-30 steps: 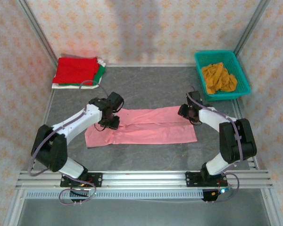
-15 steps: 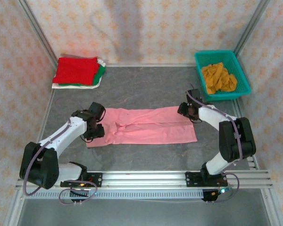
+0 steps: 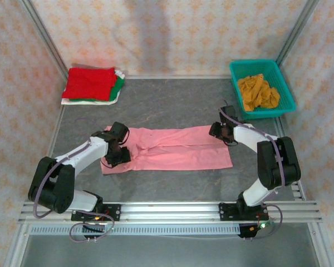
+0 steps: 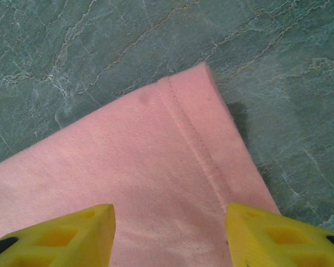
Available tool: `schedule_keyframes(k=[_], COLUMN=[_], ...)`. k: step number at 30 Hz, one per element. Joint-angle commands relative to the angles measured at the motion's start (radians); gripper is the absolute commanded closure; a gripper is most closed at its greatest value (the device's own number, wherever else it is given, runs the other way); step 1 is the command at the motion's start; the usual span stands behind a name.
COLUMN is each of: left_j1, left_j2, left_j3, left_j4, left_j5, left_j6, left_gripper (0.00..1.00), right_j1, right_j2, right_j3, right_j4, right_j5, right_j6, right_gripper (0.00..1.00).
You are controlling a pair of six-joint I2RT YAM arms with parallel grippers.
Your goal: Fold and stack the t-shirts
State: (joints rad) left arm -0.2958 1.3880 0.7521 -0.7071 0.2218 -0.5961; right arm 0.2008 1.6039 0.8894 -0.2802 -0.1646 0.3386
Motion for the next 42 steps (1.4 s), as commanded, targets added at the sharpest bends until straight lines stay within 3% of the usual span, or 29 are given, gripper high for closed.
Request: schedule_keyframes(k=[1, 7, 13, 18, 27, 30, 31, 33, 38, 42], left_j1=[-0.011, -0.014, -0.014, -0.010, 0.079, 0.098, 0.098, 0.081, -0.033, -0.046], left_j2=[0.012, 0.035, 0.060, 0.008, -0.245, -0.275, -0.268, -0.236, -0.131, -0.073], left_j3=[-0.024, -0.025, -0.013, 0.012, 0.024, 0.000, -0.010, -0.026, -0.008, -0.032], left_j4=[0.042, 0.066, 0.076, -0.011, -0.204, -0.180, -0.141, -0.086, -0.018, 0.047], left_j5=[0.016, -0.020, -0.025, -0.089, -0.210, -0.157, -0.089, -0.022, -0.017, -0.001], left_j6=[-0.030, -0.024, -0.023, -0.014, -0.038, -0.021, -0.010, -0.029, -0.065, -0.087], left_gripper=[0.63, 0.69, 0.91, 1.00, 1.00, 1.00, 1.00, 0.87, 0.81, 0.75], right_j1=[-0.005, -0.005, -0.005, -0.005, -0.005, -0.005, -0.005, -0.005, -0.004, -0.004], right_j2=[0.006, 0.006, 0.005, 0.001, -0.002, 0.002, 0.006, 0.012, 0.012, 0.006], right_j3=[-0.012, -0.010, -0.012, -0.010, -0.008, -0.012, -0.011, -0.012, -0.012, -0.012], right_j4=[0.010, 0.009, 0.006, 0.004, 0.002, 0.011, 0.014, 0.019, 0.021, 0.015], right_j5=[0.012, 0.016, 0.017, 0.021, 0.020, 0.017, 0.013, 0.007, 0.002, 0.008], right_j6=[-0.007, -0.008, -0.006, -0.009, -0.007, -0.004, -0.003, -0.001, 0.003, -0.002], right_gripper=[0.45, 0.45, 0.45, 0.45, 0.44, 0.44, 0.44, 0.44, 0.44, 0.44])
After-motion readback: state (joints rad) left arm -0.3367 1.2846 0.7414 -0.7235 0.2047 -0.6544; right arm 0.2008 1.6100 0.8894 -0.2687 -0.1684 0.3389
